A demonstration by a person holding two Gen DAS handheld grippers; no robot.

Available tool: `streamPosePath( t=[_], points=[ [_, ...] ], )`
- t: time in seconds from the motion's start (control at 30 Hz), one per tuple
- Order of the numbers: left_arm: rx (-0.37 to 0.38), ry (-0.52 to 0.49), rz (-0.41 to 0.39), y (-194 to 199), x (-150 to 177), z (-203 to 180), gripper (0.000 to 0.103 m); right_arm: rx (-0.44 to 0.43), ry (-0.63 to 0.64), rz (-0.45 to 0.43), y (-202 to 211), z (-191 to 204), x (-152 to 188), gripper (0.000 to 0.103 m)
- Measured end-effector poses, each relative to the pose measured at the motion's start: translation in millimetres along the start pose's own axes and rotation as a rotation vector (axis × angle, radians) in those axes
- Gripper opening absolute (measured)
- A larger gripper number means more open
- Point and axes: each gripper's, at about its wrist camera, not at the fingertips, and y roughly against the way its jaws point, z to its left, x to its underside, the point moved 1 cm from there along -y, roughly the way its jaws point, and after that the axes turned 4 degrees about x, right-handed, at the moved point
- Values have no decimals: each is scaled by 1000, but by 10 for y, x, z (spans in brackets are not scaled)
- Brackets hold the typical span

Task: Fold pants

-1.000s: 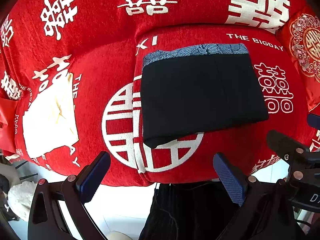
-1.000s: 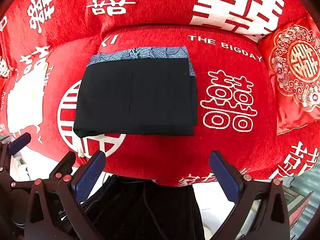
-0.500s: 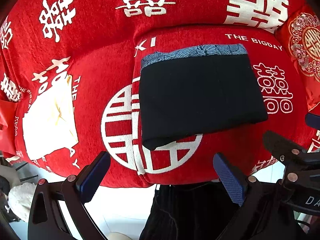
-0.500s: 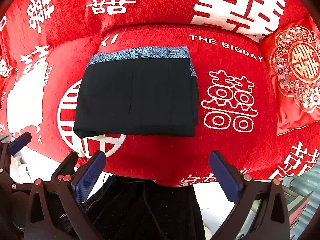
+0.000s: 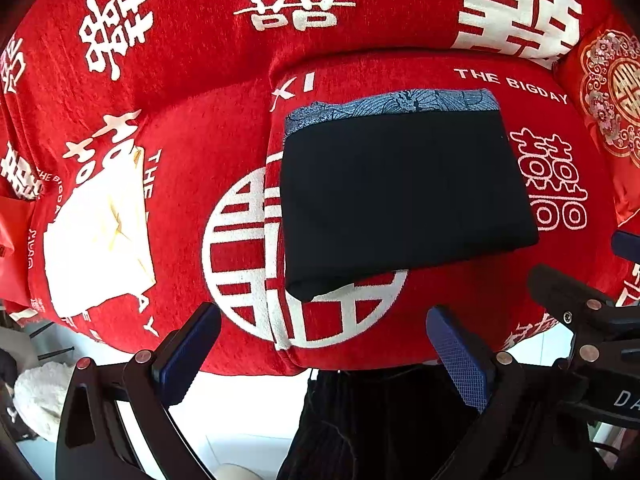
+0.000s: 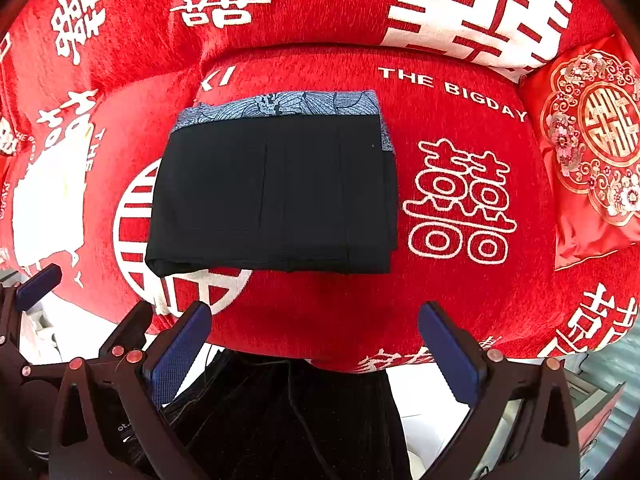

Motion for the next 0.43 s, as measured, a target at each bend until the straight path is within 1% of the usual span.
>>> streamPosePath(
  t=[0.23, 0.43],
  points=[
    [6, -1, 6, -23, -2, -1, 103, 1, 8, 10, -31, 14, -23, 103],
    [17, -31, -18, 9, -16, -37, 103, 0, 8, 15, -41, 12, -43, 103]
  ],
)
